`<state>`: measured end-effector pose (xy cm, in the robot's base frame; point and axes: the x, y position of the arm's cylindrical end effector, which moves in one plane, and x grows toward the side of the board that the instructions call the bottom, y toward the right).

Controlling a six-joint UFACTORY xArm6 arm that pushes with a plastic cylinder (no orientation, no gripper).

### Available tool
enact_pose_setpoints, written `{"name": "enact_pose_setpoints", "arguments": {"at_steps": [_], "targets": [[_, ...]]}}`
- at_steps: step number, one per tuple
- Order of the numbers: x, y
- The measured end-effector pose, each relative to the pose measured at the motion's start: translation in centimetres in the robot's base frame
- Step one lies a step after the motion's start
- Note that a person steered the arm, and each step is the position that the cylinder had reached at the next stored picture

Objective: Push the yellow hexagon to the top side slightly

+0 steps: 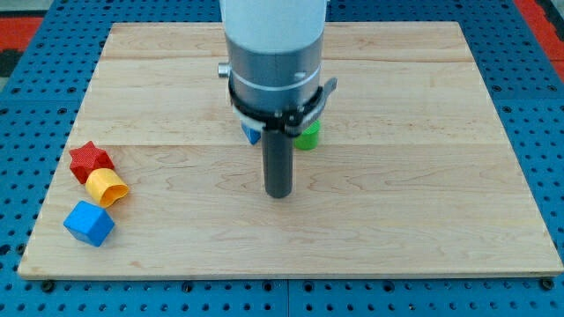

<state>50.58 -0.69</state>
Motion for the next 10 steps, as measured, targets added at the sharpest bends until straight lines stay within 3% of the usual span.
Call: {"name": "enact_pose_setpoints", "arguments": {"at_steps": [2,4,6,8,10], "targets": [[-1.3,-3.2],[-3.4,5.8],[-6.0,1.1],[-4.9,6.5],[-8.2,3.5]]}}
